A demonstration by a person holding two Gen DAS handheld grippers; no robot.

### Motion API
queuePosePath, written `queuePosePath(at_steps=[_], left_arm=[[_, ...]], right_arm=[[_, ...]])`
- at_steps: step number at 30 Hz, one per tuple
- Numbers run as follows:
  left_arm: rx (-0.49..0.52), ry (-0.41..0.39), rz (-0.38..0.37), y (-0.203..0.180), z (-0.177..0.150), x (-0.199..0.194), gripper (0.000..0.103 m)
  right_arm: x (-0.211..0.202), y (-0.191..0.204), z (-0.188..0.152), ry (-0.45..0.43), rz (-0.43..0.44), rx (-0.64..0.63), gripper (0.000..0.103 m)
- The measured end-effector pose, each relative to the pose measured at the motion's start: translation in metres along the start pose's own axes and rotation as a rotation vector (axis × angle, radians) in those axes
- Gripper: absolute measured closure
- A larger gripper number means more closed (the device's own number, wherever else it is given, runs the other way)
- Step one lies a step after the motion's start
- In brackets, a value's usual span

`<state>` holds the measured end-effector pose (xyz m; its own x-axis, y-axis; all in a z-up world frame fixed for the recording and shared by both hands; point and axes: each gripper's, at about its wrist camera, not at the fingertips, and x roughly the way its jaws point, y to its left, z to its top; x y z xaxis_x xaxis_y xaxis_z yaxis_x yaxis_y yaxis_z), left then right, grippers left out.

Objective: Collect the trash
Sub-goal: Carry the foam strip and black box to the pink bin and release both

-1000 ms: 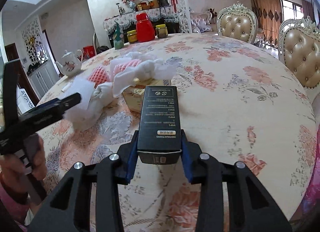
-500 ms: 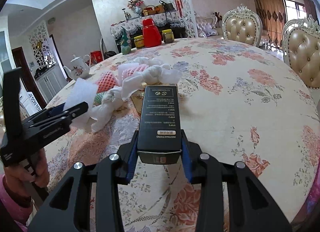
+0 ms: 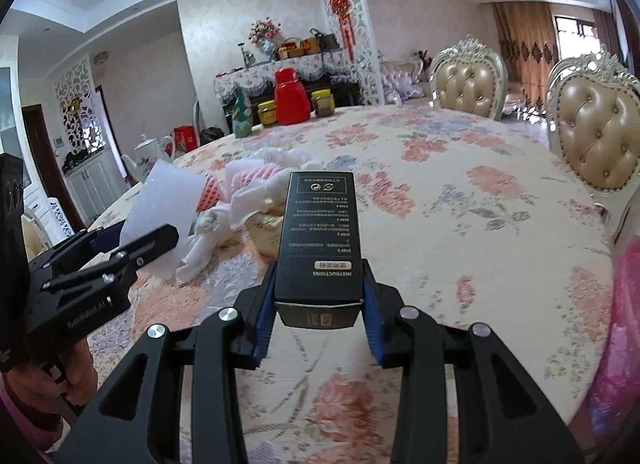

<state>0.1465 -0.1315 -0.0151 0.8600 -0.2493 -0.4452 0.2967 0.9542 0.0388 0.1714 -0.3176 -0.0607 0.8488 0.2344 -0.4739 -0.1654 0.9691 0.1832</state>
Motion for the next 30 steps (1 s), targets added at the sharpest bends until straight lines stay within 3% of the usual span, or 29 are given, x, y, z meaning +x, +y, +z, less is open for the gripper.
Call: queuePosePath(at_steps=[12,30], left_arm=[[0.076,-0.052,-0.16,-0.075,0.018,0.017,0.055],[0.231,-0.116,-0.538,-0.236,0.048,0.042,0.055]], right_arm=[[-0.055,-0.066,-0.005,-0.097,-0.162,0.066,0.066],[-0.16,-0.198,-0.036,-0.182,-0.534,0.207,0.066]])
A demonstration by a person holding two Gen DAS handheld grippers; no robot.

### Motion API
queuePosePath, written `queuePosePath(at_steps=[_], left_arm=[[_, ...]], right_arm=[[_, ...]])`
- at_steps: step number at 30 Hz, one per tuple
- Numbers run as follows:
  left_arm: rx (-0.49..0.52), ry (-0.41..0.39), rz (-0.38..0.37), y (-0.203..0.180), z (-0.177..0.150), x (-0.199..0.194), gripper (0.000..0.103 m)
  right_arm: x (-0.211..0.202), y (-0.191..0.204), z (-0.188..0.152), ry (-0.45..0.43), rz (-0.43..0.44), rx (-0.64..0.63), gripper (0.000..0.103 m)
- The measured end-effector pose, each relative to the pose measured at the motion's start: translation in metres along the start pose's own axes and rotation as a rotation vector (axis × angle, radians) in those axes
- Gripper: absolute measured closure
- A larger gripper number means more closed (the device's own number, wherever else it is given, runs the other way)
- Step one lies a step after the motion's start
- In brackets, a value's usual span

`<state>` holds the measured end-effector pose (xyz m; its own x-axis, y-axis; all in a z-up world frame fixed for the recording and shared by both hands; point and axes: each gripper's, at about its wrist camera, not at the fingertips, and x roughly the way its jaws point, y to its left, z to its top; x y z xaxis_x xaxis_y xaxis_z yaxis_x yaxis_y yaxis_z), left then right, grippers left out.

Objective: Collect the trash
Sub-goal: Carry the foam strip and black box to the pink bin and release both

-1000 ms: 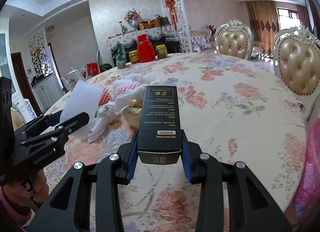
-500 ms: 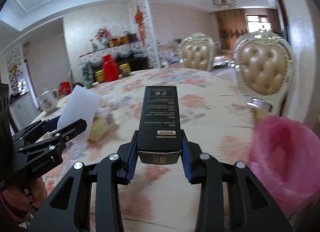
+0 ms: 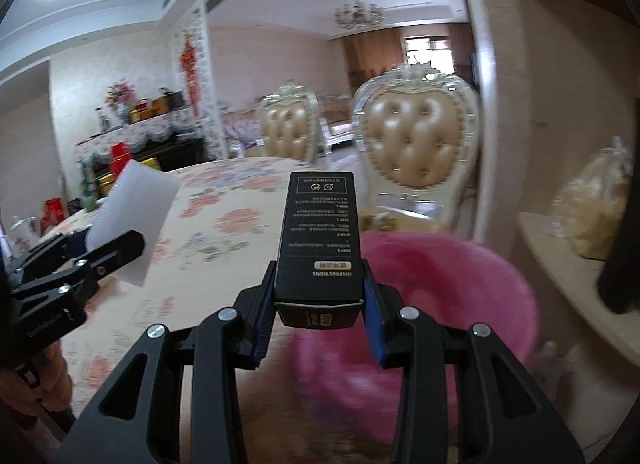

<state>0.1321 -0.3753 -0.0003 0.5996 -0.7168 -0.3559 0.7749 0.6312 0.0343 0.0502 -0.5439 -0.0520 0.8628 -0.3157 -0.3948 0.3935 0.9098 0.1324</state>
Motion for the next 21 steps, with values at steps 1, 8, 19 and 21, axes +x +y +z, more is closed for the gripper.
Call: queuePosePath(at_steps=[1,8,19,21], left_arm=[[0.01,0.0,-0.03,-0.008,0.003,0.008,0.055],[0.04,0.043,-0.205,-0.05,0.012,0.058,0.055],[0.086,0.148,-0.335,-0.093,0.006,0.123,0.053],[0.079,0.163,-0.351,-0.093,0.003,0.13,0.053]], right_arm=[[0.002,-0.01,0.002,-0.002,-0.02,0.011,0.065],[0.009,-0.069,-0.004,0.017,-0.113,0.029,0.065],[0.021,-0.122,-0.017,0.043,-0.116,0.11,0.065],[0.022,-0.126,-0.017,0.039,-0.097,0.123,0.061]])
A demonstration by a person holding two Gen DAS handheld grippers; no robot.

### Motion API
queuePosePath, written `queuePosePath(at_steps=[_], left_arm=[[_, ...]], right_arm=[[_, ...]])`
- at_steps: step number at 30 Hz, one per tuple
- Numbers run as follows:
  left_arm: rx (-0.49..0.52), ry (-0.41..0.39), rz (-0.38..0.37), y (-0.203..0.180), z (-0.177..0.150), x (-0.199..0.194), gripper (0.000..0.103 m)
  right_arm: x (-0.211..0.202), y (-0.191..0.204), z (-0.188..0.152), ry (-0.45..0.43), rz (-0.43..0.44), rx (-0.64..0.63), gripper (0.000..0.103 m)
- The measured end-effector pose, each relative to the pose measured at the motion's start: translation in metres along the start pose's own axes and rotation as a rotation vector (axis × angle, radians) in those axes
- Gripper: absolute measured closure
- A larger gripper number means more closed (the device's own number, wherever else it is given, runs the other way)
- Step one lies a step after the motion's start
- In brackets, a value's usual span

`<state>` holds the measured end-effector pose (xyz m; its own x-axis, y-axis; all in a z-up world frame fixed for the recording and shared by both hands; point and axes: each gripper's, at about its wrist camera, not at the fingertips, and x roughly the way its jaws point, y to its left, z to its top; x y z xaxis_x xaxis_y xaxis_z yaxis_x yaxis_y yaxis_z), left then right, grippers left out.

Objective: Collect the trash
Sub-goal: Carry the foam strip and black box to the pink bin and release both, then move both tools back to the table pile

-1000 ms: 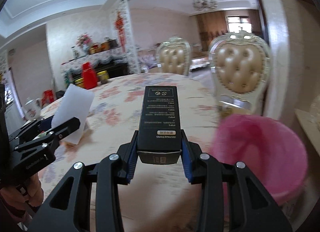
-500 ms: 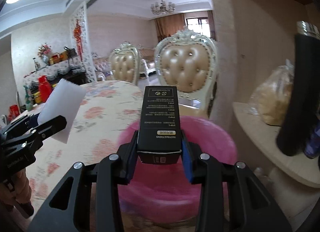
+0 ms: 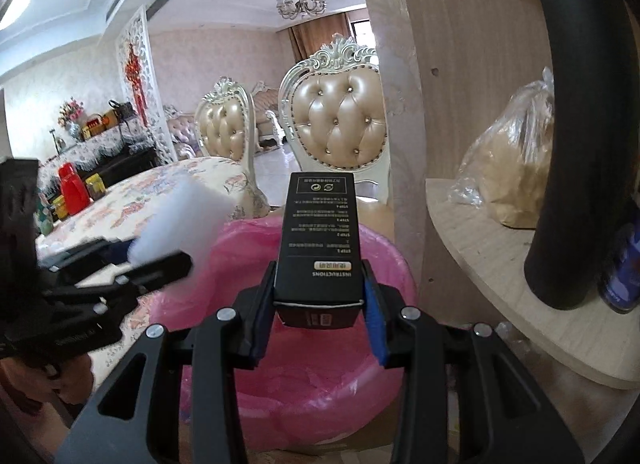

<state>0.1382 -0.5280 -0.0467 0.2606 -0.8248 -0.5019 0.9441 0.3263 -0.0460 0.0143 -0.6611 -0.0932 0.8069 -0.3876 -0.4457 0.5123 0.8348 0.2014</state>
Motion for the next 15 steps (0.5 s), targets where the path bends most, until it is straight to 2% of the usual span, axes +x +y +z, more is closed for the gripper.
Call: queuePosePath(at_steps=[1,2,3,6,11,15], left_arm=[[-0.007,0.001,0.001,0.002,-0.001,0.002,0.05],[-0.016,0.005,0.006,0.004,-0.001,0.003,0.046],[-0.026,0.004,0.014,0.007,-0.002,0.002,0.045],[-0.062,-0.01,0.036,0.016,-0.003,-0.01,0.037],[-0.07,-0.064,0.12,0.031,-0.006,-0.052,0.02],[-0.117,-0.096,0.203,0.046,-0.016,-0.092,0.017]], right_arm=[[0.003,-0.002,0.001,-0.004,0.002,0.009,0.056],[0.004,-0.005,0.001,-0.003,0.011,0.02,0.042],[0.0,0.0,0.001,-0.008,0.015,0.028,0.037],[-0.007,-0.001,0.002,-0.025,0.004,0.051,0.037],[-0.019,0.007,0.003,-0.038,-0.003,0.062,0.037],[-0.027,0.029,0.006,-0.046,0.013,0.048,0.031]])
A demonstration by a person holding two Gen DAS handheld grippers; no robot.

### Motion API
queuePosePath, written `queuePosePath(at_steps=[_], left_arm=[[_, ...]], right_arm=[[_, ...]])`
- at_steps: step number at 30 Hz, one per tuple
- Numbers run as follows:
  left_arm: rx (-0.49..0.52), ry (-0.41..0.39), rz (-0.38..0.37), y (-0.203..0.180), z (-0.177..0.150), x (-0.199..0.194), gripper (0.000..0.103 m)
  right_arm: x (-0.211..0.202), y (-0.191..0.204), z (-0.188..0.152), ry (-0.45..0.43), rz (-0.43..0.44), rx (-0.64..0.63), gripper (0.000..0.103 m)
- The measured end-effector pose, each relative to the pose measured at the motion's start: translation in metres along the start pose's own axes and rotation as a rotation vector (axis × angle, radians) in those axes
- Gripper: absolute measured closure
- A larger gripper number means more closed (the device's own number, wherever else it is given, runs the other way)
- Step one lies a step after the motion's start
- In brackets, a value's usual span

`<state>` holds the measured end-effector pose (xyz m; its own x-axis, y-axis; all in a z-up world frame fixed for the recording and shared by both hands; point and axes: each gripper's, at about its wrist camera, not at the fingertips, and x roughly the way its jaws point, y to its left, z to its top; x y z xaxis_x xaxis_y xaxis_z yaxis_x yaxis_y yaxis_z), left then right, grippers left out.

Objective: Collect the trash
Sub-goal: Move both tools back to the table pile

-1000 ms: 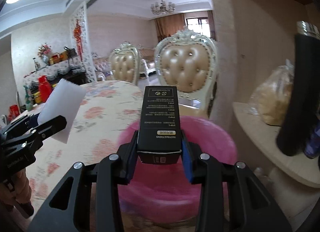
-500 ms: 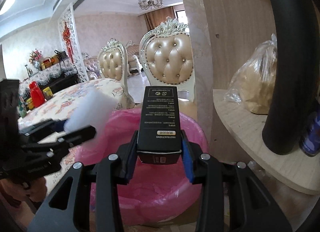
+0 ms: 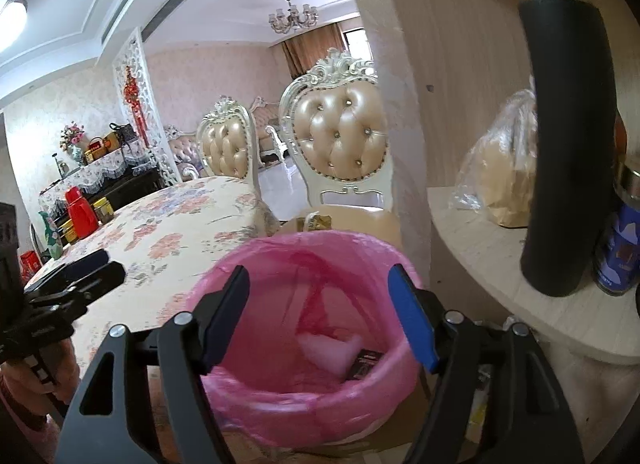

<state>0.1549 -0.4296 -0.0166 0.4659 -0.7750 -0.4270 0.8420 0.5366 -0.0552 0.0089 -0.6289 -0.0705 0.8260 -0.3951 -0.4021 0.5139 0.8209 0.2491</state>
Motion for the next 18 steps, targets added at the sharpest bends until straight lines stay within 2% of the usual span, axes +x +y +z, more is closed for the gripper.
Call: queuePosePath(at_steps=[4,10,12,15,18], left_arm=[[-0.046,0.008,0.105,0.036,-0.013,-0.045,0.013],[-0.124,-0.042,0.304,0.098,-0.04,-0.128,0.013],[-0.145,-0.046,0.365,0.119,-0.052,-0.157,0.012],[-0.173,-0.043,0.45,0.144,-0.069,-0.192,0.012],[-0.202,-0.036,0.536,0.168,-0.088,-0.231,0.012]], right_arm=[[-0.007,0.039,-0.001,-0.002,0.048,-0.044,0.019],[0.005,0.124,-0.011,0.027,0.19,-0.129,0.014],[0.012,0.153,-0.014,0.048,0.256,-0.136,0.01],[0.022,0.207,-0.025,0.091,0.345,-0.176,0.009],[0.023,0.254,-0.037,0.104,0.37,-0.252,0.009]])
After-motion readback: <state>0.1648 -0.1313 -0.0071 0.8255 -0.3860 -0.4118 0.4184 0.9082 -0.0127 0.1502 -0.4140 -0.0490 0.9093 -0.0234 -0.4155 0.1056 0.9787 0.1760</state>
